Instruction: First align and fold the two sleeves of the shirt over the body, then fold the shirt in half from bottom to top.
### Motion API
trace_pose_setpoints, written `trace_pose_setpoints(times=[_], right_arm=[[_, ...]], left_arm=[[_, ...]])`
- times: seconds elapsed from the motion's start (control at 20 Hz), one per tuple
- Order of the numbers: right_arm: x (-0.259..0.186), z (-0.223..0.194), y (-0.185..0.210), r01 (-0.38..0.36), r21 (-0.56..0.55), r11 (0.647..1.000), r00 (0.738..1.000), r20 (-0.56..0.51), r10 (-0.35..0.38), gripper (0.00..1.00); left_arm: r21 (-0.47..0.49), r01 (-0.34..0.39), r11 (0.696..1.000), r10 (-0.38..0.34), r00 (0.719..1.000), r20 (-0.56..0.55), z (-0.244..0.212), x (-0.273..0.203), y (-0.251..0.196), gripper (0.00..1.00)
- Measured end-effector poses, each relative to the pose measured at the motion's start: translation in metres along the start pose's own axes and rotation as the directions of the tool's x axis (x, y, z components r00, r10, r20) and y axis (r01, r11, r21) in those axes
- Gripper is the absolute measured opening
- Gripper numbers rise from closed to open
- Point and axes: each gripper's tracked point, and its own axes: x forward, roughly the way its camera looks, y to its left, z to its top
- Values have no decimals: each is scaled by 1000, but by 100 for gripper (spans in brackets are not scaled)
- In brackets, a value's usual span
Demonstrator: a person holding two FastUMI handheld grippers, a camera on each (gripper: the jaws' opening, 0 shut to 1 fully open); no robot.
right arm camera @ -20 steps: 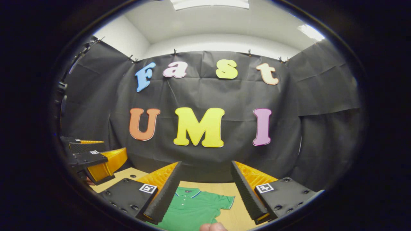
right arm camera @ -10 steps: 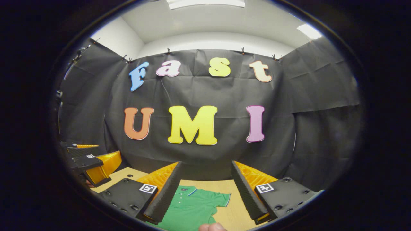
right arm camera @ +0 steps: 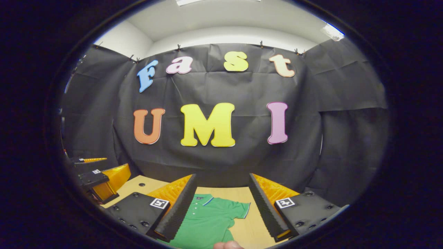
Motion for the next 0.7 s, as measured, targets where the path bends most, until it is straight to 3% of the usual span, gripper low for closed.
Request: trace_pose_setpoints(times=[0.15,0.3,0.5,0.7], right_arm=[[16,-12,-14,-5,-3,1000,998,-59,4,95],[36,-46,-26,-47,27,999,981,-187,51,94],[71,-84,-58,-73,86,994,940,-328,97,96],[120,-123,-100,-23,129,991,887,-456,80,97]], left_arm=[[-4,-7,1000,7,1000,-25,-12,6,-3,99],[4,-32,999,32,998,-59,-26,18,1,99],[-9,-79,997,78,991,-112,-47,30,6,99],[-22,-104,994,99,981,-164,-63,42,-1,99]])
